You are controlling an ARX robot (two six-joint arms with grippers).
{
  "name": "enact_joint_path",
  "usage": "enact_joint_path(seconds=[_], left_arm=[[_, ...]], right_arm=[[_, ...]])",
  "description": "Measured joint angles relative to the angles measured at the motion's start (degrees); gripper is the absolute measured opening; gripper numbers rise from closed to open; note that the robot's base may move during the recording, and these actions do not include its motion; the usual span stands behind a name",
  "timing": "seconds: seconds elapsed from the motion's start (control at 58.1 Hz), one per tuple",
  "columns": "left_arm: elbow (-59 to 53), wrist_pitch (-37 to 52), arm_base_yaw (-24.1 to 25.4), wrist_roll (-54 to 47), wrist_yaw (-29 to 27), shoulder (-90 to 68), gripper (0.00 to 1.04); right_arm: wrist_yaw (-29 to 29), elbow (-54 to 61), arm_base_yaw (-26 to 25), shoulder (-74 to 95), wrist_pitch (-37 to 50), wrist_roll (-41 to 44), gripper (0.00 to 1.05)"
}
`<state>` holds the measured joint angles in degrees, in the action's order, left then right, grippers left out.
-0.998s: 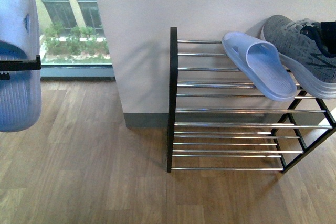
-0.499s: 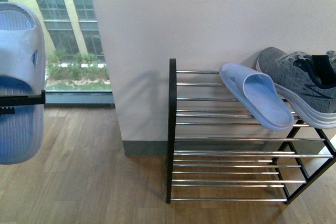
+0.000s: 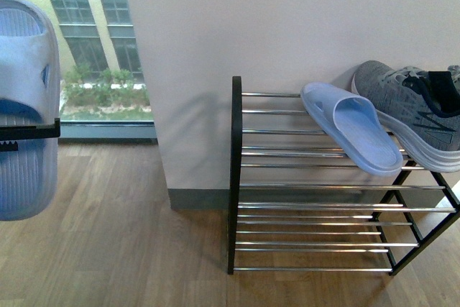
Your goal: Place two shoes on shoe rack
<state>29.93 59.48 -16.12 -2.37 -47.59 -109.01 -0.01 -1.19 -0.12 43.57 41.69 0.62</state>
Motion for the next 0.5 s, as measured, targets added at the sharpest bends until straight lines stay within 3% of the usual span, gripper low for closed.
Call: enact_joint_path(seconds=[0.499], left_arm=[[0.0,0.0,0.0,0.0,0.0,0.0,0.02]], right_arm=[[0.0,0.1,0.0,-16.8,-15.2,0.0,0.02]])
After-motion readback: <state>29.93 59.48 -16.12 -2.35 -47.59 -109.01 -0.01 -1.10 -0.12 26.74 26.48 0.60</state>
